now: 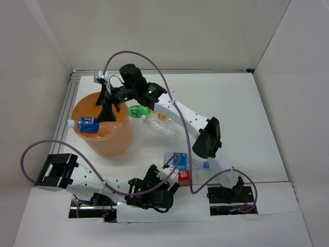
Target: Put the plastic bottles in the bin
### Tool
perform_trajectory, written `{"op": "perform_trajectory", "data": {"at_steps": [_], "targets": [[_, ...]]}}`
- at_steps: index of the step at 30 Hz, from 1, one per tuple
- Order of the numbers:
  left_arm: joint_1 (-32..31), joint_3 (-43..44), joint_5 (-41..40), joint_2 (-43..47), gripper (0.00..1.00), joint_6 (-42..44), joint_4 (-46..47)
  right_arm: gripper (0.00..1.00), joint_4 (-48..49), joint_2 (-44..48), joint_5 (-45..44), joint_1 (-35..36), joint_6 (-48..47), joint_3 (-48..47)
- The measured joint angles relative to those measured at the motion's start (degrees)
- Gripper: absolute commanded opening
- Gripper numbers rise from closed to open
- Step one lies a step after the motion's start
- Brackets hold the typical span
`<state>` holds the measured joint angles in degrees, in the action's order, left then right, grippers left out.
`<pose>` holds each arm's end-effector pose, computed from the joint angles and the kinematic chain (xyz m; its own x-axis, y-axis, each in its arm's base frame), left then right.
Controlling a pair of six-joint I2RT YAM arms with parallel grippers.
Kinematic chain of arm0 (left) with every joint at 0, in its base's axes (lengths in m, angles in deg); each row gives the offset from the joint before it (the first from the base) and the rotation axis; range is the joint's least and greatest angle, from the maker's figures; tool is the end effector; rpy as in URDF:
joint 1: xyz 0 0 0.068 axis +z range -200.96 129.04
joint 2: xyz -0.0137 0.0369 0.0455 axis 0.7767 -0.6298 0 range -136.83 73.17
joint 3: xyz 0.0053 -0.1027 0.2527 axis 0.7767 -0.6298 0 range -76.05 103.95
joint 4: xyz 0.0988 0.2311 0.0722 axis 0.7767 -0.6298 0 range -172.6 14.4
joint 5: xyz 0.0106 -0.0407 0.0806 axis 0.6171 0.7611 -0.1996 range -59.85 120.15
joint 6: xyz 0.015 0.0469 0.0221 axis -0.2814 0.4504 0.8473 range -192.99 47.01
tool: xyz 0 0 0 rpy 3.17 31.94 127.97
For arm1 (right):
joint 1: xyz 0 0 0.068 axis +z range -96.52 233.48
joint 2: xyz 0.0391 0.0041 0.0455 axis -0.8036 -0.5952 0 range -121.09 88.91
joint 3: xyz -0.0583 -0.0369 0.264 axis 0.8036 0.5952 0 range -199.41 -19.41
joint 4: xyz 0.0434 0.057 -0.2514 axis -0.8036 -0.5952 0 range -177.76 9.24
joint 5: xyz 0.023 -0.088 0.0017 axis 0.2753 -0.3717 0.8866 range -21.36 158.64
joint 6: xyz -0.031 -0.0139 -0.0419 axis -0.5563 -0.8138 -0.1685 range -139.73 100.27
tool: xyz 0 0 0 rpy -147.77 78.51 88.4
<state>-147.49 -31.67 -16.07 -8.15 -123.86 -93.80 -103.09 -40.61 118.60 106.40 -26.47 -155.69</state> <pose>-0.0049 -0.2697 0.1942 -0.5108 0.2574 -0.8203 0.5358 0.8415 -0.0696 0.2903 0.4294 0.3797 -0.0481 -0.1891 -0.9808 -0.9703 -0.2243 0.0909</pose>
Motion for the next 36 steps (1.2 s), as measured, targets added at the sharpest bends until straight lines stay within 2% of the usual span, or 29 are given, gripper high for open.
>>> {"op": "perform_trajectory", "data": {"at_steps": [4,7,10,14,15,18,19,22,23,25,29,30,32,33,35,36], "targets": [[0.0,0.2,-1.1,-1.3,1.0,2.3,0.7,1.0,-1.1,2.2,-2.8,-4.4,0.5,-1.0],[0.0,1.0,-1.6,-3.7,1.0,6.0,3.0,1.0,-3.7,7.5,-3.4,-11.4,-0.3,2.4],[0.0,1.1,-1.8,-6.0,1.0,10.4,5.7,1.0,-7.5,17.4,-2.7,-22.6,-3.2,12.0],[0.1,1.2,-0.3,-9.1,0.91,13.4,7.8,1.0,-13.7,29.4,-2.8,-36.9,-9.3,24.5],[0.1,1.2,0.2,-9.6,0.8,13.9,8.0,1.0,-15.6,32.1,-2.9,-39.2,-11.3,27.5],[0.4,1.2,2.3,-10.4,0.63,14.6,9.4,1.0,-21.4,39.1,-3.5,-42.5,-16.4,36.5],[0.4,1.2,2.5,-10.6,0.52,14.7,9.7,1.0,-22.4,41.4,-3.5,-43.6,-17.6,39.9],[0.5,2.2,2.8,-11.0,0.3,14.3,9.4,1.0,-24.7,47.3,-3.4,-47.6,-20.5,49.8],[0.5,3.1,3.1,-11.3,0.02,14.3,9.1,1.0,-24.9,49.2,-3.5,-49.5,-21.4,53.0],[0.5,4.9,4.3,-12.0,0.0,12.8,8.3,0.97,-26.0,52.3,-3.7,-53.7,-23.2,58.9],[0.3,8.9,5.6,-12.9,0.0,9.3,3.1,0.82,-27.8,56.9,-2.8,-60.1,-27.4,67.0],[0.0,10.4,5.5,-12.8,0.0,8.4,1.2,0.69,-28.8,57.7,-2.3,-61.4,-28.8,68.4],[-0.8,12.8,5.0,-11.6,0.0,6.8,-2.1,0.53,-30.8,58.7,-1.1,-64.0,-32.5,70.1],[-1.3,14.3,4.5,-10.6,0.0,6.0,-4.3,0.35,-32.3,58.8,-0.6,-65.3,-34.5,70.5],[-2.2,17.2,3.3,-7.5,0.0,4.7,-8.0,0.21,-34.4,58.7,0.6,-67.7,-38.9,71.1],[-2.6,18.6,2.4,-5.5,0.0,3.9,-9.7,0.19,-35.7,58.6,0.9,-68.7,-40.9,71.3]]}}
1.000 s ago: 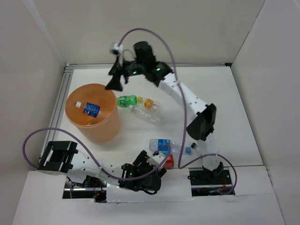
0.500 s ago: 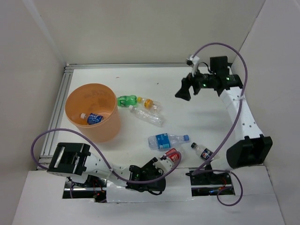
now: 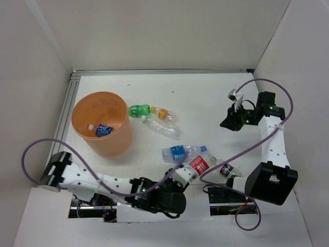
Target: Put the plastic bottles in the bin
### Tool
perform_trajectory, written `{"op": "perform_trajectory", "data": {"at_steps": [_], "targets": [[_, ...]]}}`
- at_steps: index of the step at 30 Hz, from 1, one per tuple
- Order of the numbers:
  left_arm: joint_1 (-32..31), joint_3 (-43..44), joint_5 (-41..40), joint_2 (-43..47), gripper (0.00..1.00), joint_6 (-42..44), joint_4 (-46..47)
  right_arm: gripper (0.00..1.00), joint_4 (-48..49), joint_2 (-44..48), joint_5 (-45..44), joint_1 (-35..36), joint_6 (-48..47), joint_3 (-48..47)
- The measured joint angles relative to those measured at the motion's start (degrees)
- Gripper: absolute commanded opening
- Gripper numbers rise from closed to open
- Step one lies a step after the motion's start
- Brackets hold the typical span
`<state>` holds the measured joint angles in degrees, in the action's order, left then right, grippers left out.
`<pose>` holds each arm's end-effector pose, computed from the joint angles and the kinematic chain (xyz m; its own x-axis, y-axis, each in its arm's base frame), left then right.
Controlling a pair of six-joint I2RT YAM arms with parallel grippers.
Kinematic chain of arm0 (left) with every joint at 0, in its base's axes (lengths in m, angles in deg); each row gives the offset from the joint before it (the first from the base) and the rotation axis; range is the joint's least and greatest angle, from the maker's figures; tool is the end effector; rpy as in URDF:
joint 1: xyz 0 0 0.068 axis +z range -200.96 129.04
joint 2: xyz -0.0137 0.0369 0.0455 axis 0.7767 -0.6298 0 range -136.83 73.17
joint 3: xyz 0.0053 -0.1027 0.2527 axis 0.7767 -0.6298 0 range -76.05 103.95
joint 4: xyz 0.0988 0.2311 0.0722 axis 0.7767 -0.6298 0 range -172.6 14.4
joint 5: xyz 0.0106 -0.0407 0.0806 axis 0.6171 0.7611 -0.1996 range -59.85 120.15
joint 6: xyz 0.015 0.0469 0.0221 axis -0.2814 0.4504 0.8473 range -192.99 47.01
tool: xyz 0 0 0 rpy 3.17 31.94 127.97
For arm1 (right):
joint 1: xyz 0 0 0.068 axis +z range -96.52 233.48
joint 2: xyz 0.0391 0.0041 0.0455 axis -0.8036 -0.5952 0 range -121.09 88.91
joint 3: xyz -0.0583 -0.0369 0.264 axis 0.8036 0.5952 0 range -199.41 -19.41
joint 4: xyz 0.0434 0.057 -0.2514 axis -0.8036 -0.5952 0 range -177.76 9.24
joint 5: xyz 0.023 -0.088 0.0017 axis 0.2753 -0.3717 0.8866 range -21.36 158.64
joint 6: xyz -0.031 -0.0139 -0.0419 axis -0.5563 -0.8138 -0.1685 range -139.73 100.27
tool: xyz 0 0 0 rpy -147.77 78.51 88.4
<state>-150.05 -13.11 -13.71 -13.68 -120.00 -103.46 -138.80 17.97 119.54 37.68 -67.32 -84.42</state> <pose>-0.0254 -0.3155 0.2543 -0.4858 0.3024 -0.8201 0.6224 0.7784 -0.0816 0.2249 -0.0350 0.3108 -0.4678 -0.3517 -0.8108 -0.7437 0.6524 0.1461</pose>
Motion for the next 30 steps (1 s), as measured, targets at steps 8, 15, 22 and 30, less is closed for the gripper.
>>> {"op": "perform_trajectory", "data": {"at_steps": [8,15,22,30], "targets": [[-0.7,11.9,-16.3,19.5,0.0,-7.5,-14.0,0.71,-10.3,-5.1,5.0,-8.2,-19.5,0.7],[0.7,10.3,-33.8,34.3,0.03,-6.4,-15.8,0.9,-13.9,-5.6,6.1,-7.7,-30.9,4.5],[16.0,-4.2,-38.5,46.7,0.2,12.2,2.6,0.94,-11.3,2.1,6.6,5.4,-35.1,8.7],[21.8,-8.4,-40.2,53.1,0.29,19.8,7.0,0.94,2.4,2.5,1.2,23.6,-20.5,10.1]]}}
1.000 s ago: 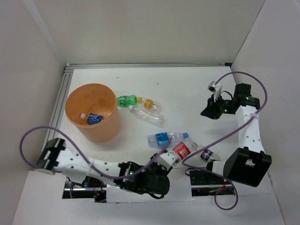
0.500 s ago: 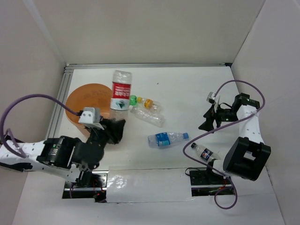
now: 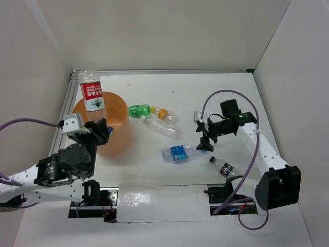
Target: Put the plastic bottles in the bin
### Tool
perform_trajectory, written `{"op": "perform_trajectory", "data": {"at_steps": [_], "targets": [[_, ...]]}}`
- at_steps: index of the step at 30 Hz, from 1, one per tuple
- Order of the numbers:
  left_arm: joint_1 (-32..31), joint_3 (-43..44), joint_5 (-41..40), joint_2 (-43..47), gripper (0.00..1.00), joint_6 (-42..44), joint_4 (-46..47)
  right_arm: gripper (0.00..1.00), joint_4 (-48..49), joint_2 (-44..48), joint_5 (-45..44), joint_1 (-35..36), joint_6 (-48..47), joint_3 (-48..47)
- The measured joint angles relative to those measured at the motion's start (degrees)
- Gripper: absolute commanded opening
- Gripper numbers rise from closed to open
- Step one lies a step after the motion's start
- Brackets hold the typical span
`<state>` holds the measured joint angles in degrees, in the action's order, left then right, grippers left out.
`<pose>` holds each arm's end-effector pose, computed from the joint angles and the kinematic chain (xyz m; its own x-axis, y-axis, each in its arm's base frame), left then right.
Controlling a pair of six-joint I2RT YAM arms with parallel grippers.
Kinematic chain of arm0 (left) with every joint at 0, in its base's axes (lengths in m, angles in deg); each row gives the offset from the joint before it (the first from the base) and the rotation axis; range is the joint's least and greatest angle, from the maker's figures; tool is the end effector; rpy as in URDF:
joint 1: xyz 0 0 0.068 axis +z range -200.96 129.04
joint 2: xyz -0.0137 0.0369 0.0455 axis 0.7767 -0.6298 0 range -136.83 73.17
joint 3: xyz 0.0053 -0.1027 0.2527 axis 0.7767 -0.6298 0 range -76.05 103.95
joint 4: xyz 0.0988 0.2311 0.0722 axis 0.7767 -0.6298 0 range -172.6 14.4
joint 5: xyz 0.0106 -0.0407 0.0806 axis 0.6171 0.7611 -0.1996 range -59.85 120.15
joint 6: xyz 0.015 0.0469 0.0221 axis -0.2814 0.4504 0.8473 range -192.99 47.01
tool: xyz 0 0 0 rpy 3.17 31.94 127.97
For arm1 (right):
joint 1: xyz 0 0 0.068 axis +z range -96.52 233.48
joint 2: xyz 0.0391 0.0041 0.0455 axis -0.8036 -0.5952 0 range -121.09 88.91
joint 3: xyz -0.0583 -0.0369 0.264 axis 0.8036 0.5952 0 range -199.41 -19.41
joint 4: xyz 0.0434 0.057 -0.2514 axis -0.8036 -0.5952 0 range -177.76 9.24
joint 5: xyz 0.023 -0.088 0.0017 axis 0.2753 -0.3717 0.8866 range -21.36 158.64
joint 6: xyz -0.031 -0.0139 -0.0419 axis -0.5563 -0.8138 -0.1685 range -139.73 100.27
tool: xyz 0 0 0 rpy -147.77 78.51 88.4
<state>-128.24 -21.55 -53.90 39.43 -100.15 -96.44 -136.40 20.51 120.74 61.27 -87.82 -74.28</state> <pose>0.0536 -0.0762 0.4030 0.0536 -0.4522 -0.8903 -0.1050 0.8841 -0.4554 0.2034 0.0561 0.2704 -0.0102 -0.5767 -0.8169 -0.9939 0.0952 -0.0549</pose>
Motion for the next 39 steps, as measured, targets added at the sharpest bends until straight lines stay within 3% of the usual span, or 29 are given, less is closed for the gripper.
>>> {"op": "perform_trajectory", "data": {"at_steps": [6,14,18,23,25,28,31,37,38,39], "targets": [[0.4,0.0,-0.1,-1.4,0.32,-4.2,-6.0,0.94,7.5,-0.3,-4.6,8.9,10.4,0.9],[0.5,1.5,0.0,-9.2,0.36,-12.4,-14.0,0.94,9.1,-0.4,-7.8,9.5,15.0,1.0],[0.6,2.4,0.1,-15.0,0.24,-11.1,-13.5,0.94,8.9,0.4,-8.4,9.5,15.2,1.0],[1.4,10.7,0.9,-26.0,0.01,-13.5,-18.6,0.94,8.6,2.0,-8.6,9.1,15.2,1.0],[2.3,14.7,1.4,-30.4,0.0,-10.6,-18.3,0.94,8.3,2.9,-8.7,8.9,15.2,1.0],[6.9,23.0,4.0,-36.7,0.0,-11.0,-21.1,0.94,8.0,4.3,-8.8,8.6,15.2,1.0],[14.6,26.0,7.8,-37.9,0.0,-11.6,-23.0,0.94,7.5,5.7,-8.8,8.2,15.1,1.0],[32.3,22.2,22.0,-31.6,0.0,-7.6,-20.0,0.94,6.6,8.8,-8.8,7.5,15.1,1.9],[34.6,20.5,24.2,-30.0,0.02,-7.2,-19.3,0.94,6.5,9.1,-8.9,7.5,15.1,2.0],[36.7,18.6,26.9,-28.3,0.11,-7.0,-18.6,0.96,6.4,9.3,-8.9,7.5,15.1,2.1]]}}
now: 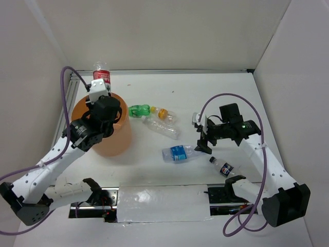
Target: Put the plastic bottles in the bin
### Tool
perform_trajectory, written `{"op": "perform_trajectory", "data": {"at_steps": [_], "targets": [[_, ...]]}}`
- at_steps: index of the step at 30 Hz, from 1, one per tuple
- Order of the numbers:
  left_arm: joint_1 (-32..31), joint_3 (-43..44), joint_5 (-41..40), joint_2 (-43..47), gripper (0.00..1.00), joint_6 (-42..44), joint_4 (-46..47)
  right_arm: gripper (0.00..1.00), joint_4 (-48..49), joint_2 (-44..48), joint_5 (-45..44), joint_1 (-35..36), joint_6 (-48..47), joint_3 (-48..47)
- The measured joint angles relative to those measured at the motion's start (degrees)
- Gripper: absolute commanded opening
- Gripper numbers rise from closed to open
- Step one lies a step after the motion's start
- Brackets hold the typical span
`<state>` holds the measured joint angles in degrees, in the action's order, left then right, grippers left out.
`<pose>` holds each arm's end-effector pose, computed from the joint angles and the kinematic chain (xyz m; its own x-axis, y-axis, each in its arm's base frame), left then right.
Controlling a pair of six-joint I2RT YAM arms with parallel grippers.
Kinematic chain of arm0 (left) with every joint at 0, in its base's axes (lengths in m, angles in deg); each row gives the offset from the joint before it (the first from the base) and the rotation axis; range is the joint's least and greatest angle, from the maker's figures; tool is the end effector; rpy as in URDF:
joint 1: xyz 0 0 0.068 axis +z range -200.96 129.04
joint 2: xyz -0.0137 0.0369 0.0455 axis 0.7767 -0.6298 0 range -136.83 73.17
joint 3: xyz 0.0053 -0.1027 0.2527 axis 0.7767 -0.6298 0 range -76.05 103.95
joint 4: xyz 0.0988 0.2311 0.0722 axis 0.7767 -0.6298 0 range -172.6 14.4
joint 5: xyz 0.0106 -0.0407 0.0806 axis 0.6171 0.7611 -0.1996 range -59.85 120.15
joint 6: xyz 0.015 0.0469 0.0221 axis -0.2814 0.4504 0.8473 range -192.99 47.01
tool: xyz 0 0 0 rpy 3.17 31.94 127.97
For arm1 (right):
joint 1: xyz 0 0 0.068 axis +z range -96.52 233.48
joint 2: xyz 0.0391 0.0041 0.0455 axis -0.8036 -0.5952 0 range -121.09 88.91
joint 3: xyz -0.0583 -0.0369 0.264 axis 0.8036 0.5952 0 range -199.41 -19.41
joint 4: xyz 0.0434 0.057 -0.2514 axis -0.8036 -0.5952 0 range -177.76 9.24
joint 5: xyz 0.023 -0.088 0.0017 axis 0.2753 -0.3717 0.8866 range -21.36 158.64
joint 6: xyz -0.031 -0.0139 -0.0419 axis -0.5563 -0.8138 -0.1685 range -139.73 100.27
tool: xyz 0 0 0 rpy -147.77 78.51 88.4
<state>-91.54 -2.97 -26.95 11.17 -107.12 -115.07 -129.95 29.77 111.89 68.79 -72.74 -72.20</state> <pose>0.1768 -0.1120 0.4081 -0.1823 -0.2451 -0.9522 -0.3745 0.9127 -0.1633 0.1780 0.0740 0.2903 -0.0260 -0.6104 -0.7917 -0.9759 0.1871 -0.1122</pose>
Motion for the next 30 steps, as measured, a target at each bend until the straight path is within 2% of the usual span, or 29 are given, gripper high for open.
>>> {"op": "perform_trajectory", "data": {"at_steps": [2,3,4,5,6,7,11,16,19,23,30], "targets": [[3.1,-3.0,4.7,2.1,0.28,1.0,0.3,0.97,0.0,0.3,0.0,0.0,-0.2,0.1],[4.6,-4.1,7.1,2.4,0.42,1.2,0.4,0.99,-0.1,0.4,0.2,0.0,-0.5,0.4],[6.0,-5.0,9.2,2.3,0.5,1.2,0.6,0.99,-0.2,0.4,0.4,-0.1,-1.0,0.6],[7.2,-5.7,11.1,1.9,0.92,1.2,0.6,0.99,-0.6,0.4,0.7,-0.1,-2.1,0.7],[8.2,-6.3,12.5,1.3,0.92,1.2,0.5,0.99,-0.7,0.3,0.9,0.0,-2.4,0.9],[9.3,-6.9,14.0,0.9,0.99,1.4,0.3,0.99,-1.0,-0.1,1.0,0.4,-4.0,0.9],[12.6,-6.9,18.6,0.7,0.99,1.3,0.0,0.99,-2.7,-2.3,1.1,3.2,-9.3,0.9],[12.5,-0.9,22.2,1.6,0.99,2.6,-0.8,1.0,-2.9,-6.1,-0.5,9.2,-14.2,1.7],[9.9,1.3,26.3,3.9,0.99,2.6,-0.7,1.0,-2.7,-8.6,-2.4,12.9,-16.0,2.7],[4.4,0.1,33.0,7.0,0.99,1.8,-0.4,1.0,-1.3,-12.4,-5.5,17.2,-17.1,4.5],[-6.2,-10.1,36.5,5.9,0.99,-7.0,0.0,1.0,14.0,-18.8,-14.1,20.5,-11.8,8.5]]}}
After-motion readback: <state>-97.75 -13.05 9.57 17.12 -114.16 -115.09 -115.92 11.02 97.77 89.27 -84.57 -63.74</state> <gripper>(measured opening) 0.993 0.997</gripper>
